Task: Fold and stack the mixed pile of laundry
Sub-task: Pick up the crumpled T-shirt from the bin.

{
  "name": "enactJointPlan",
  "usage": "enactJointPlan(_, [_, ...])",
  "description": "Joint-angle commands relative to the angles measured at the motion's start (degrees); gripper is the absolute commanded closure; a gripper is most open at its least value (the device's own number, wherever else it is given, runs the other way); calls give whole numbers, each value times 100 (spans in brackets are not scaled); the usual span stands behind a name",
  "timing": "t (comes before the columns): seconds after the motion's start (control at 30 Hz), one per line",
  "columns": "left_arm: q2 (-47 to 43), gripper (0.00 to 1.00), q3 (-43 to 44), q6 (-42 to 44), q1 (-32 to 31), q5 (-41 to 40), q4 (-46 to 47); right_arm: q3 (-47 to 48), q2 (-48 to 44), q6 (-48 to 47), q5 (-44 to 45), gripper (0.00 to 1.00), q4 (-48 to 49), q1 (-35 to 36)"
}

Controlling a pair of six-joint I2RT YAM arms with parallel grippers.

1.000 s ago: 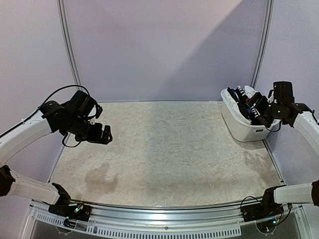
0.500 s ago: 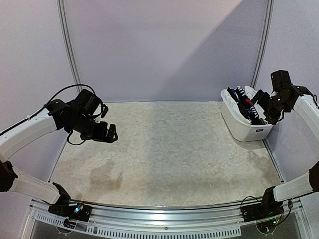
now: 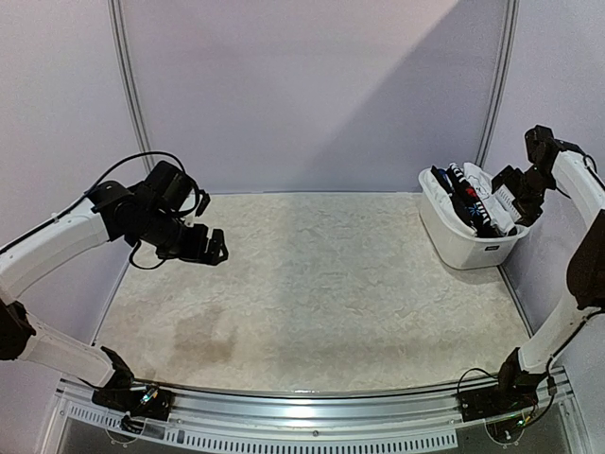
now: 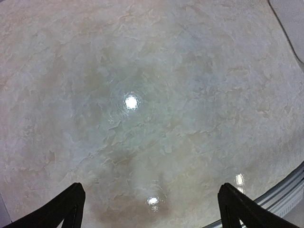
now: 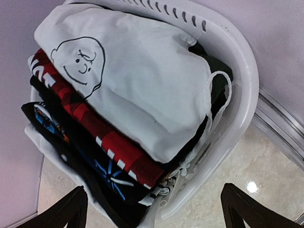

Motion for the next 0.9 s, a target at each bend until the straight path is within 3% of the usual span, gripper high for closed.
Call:
enactJointPlan(0.0, [-108,0,41,-214,-161,-153,-158,400,397,51,-264,1,-137,-220])
enactJointPlan(0.57, [-240,1,-238,-908,-361,-676,-150,1598,2080,125,-319,17,-188,-620])
enactJointPlan(0.87, [-285,0,-306,-1127,-440,-826,-227,1615,2471,50,-82,27,-227,-623])
